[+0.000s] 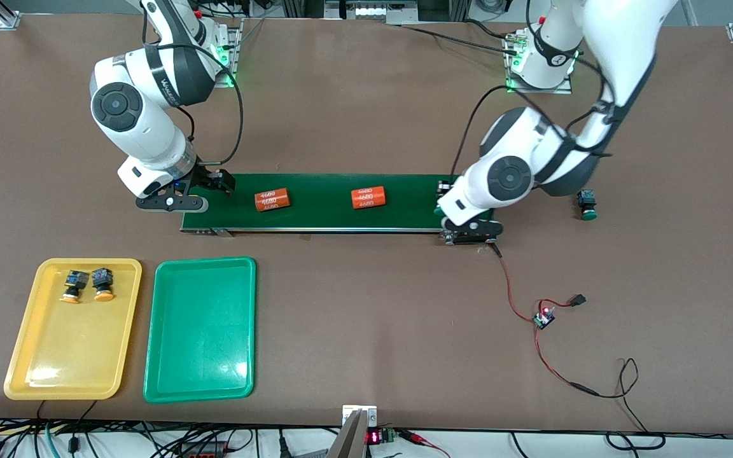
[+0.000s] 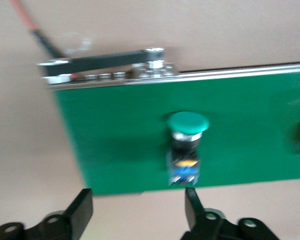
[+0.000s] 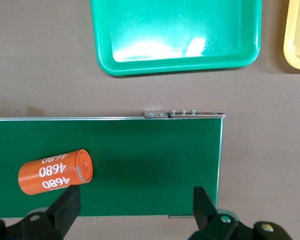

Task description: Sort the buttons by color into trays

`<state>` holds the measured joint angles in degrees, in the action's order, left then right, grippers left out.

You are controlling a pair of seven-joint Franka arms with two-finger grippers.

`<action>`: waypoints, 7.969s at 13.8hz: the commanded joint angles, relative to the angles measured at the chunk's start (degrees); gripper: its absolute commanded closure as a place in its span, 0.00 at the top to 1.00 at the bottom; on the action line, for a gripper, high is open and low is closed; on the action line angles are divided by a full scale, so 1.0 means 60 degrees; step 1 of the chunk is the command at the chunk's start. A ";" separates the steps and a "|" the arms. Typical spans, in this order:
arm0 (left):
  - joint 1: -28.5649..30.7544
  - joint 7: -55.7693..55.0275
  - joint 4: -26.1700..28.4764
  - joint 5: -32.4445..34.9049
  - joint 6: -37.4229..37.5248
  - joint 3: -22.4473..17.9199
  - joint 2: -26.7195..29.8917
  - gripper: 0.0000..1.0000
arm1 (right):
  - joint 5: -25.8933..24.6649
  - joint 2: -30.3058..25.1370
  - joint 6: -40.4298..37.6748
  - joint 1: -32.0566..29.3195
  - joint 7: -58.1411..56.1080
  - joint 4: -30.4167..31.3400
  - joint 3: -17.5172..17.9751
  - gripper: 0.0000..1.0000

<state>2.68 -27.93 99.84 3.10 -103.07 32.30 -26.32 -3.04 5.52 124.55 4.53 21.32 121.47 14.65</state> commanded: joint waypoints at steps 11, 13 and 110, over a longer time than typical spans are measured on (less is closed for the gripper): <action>0.0432 0.2339 0.0961 0.0860 0.1218 -0.4357 0.0313 1.00 | 0.0271 -0.0026 0.0116 0.0006 0.0137 0.0028 -0.0010 1.00; 0.0447 0.2937 0.2440 0.0874 -0.0712 -0.4810 0.0737 1.00 | 0.0360 0.0018 0.0290 0.0021 0.0138 0.0028 0.0005 1.00; -0.0329 0.4933 -0.1596 -0.0151 0.1842 -0.4593 0.3947 1.00 | -0.1047 0.3153 0.0002 0.2807 0.2708 -0.3483 -0.0800 0.04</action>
<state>0.82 1.40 92.41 2.14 -93.08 4.67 -1.49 -9.66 24.60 129.32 23.89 44.19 105.09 10.62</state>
